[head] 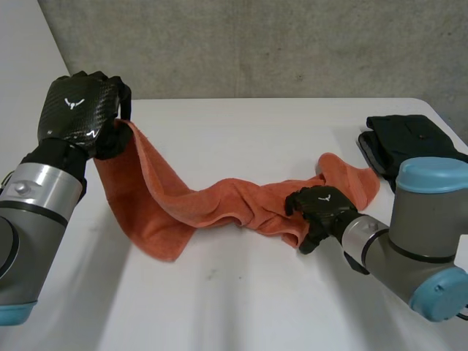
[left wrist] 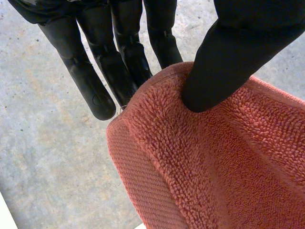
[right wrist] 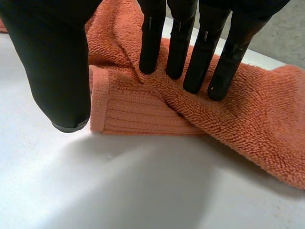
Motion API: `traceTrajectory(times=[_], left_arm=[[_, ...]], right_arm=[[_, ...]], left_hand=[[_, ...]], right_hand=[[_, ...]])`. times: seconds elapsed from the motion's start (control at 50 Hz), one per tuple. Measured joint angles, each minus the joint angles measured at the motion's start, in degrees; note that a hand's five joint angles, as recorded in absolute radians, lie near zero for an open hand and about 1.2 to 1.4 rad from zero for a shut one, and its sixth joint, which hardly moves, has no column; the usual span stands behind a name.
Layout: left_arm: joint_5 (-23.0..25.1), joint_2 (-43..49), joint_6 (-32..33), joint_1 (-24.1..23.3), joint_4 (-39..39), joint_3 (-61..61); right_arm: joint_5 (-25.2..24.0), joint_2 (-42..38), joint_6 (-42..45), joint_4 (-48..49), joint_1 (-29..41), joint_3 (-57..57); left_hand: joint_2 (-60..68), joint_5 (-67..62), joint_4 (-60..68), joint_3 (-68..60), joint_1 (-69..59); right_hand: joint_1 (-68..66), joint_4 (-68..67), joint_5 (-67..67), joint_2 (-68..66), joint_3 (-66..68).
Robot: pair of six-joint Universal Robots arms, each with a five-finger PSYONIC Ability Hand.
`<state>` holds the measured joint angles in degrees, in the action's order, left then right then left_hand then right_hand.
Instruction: Fold the laundry.
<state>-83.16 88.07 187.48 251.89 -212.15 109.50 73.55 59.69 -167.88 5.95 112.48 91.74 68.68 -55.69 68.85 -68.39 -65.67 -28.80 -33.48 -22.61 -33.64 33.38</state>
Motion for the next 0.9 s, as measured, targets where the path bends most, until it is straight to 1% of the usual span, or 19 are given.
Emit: traceTrajectory(times=[0.2,0.24,0.36,0.44,0.48,0.5,0.52,0.54,0.58,0.6,0.7,0.78,0.9], left_arm=[[0.02,0.0,-0.01,0.04,-0.01,0.1],[0.02,0.0,-0.01,0.08,-0.02,0.1],[0.02,0.0,-0.01,0.25,0.02,0.15],[0.02,-0.02,-0.01,0.35,0.06,0.17],[0.02,-0.04,-0.01,0.38,0.08,0.18],[0.02,-0.05,-0.01,0.41,0.1,0.18],[0.02,-0.06,-0.01,0.43,0.11,0.18],[0.04,-0.09,-0.01,0.45,0.12,0.19],[0.05,-0.11,-0.01,0.48,0.14,0.19],[0.06,-0.17,-0.01,0.52,0.17,0.19],[0.1,-0.47,0.01,0.56,0.32,0.15],[0.13,-1.63,0.11,0.79,1.36,-0.2],[0.22,-5.61,0.14,2.48,4.64,-1.19]], right_arm=[[0.02,-1.28,-0.09,-0.02,1.72,-1.47],[0.35,-1.95,0.05,0.05,1.91,-1.87],[1.69,-3.88,0.49,0.13,2.04,-3.09],[3.07,-5.75,0.85,0.45,2.36,-4.61],[3.67,-6.54,1.08,0.63,2.5,-5.36],[4.15,-6.94,1.3,0.73,2.53,-5.88],[4.47,-7.12,1.43,0.79,2.54,-6.18],[4.94,-7.24,1.61,0.84,2.5,-6.57],[5.07,-7.25,1.66,0.86,2.48,-6.68],[5.98,-6.96,1.98,1.02,2.29,-7.39],[6.72,-3.09,2.31,0.86,2.01,-8.2],[6.34,4.8,3.44,-1.06,1.16,-9.78],[3.63,13.49,10.5,-11.74,-1.84,-15.75]], left_hand=[[0.01,0.0,0.0,0.0,0.0],[0.01,0.0,0.0,0.0,0.0],[0.0,0.0,0.0,0.0,0.0],[0.0,0.0,0.0,0.0,0.0],[0.01,0.0,0.0,0.0,0.0],[0.01,-0.06,0.0,0.0,0.0],[0.01,0.0,0.0,0.0,0.0],[0.0,0.0,0.0,0.0,0.0],[0.0,0.0,0.0,0.0,0.0],[0.0,0.0,0.0,0.0,0.0],[0.01,0.0,0.0,0.0,0.0],[0.01,0.0,0.0,0.0,0.0],[0.01,0.0,0.0,0.0,0.0]], right_hand=[[-0.21,-0.81,-0.6,-0.28,1.0],[-3.08,-3.91,-3.34,-3.85,4.18],[-5.59,-6.62,-5.8,-6.62,6.86],[-11.01,-13.47,-12.31,-13.1,13.5],[-16.81,-20.67,-19.58,-19.86,20.2],[-21.84,-27.13,-26.13,-26.11,26.47],[-21.84,-27.13,-26.13,-26.11,26.47],[-26.32,-32.47,-31.46,-28.96,30.83],[-27.0,-33.53,-32.31,-29.63,32.18],[-27.27,-34.39,-33.08,-31.92,33.99],[-27.27,-34.55,-33.65,-33.56,34.27],[-27.27,-34.55,-34.09,-33.56,34.27],[-27.27,-34.55,-34.22,-33.56,34.27]])
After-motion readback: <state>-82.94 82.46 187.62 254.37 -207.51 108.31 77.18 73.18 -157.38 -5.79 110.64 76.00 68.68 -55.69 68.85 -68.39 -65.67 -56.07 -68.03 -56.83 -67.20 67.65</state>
